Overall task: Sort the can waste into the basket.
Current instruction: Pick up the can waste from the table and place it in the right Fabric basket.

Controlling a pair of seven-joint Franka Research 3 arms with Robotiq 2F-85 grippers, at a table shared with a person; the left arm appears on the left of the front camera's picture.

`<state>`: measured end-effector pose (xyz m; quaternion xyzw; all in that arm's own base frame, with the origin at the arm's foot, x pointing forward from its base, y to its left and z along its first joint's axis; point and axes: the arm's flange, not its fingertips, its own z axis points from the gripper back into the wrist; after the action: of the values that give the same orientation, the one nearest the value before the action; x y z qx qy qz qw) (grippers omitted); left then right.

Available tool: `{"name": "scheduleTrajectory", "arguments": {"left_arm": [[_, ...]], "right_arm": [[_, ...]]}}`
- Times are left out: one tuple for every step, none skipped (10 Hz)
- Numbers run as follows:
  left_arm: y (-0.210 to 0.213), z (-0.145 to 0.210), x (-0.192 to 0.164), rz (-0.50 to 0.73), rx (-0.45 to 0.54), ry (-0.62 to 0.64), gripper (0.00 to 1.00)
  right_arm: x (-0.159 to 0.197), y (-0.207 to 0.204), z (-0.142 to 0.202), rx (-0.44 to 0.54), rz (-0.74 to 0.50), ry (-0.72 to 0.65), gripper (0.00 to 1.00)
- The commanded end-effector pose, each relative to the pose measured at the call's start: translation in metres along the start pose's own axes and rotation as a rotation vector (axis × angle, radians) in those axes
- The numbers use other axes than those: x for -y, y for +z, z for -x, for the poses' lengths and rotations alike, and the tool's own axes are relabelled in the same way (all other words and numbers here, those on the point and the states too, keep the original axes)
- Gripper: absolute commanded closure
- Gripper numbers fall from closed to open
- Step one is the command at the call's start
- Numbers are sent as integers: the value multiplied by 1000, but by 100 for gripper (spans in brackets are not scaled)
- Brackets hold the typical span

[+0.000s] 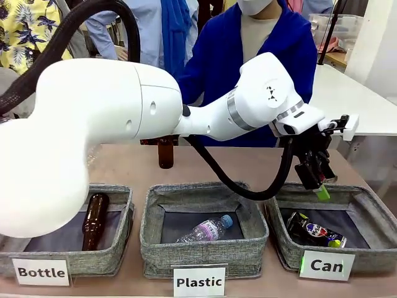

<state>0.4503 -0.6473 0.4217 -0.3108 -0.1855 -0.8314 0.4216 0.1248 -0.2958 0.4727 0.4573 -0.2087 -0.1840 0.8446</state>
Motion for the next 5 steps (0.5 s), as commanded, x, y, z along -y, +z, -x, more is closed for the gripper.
{"name": "scheduleTrajectory", "arguments": {"left_arm": [[10, -8, -3, 17, 42, 40, 0], [22, -6, 6, 18, 54, 41, 0], [39, -2, 22, 47, 79, 35, 0], [61, 9, 50, 105, 97, 78, 0], [81, 21, 80, 132, 143, 113, 0]], "right_arm": [[-4, 2, 4, 15, -15, -24, 0], [-4, 2, 4, 15, -15, -24, 0], [-4, 2, 4, 15, -15, -24, 0], [0, 0, 0, 0, 0, 0, 0], [-4, -6, -7, -48, -48, -22, 0]]}}
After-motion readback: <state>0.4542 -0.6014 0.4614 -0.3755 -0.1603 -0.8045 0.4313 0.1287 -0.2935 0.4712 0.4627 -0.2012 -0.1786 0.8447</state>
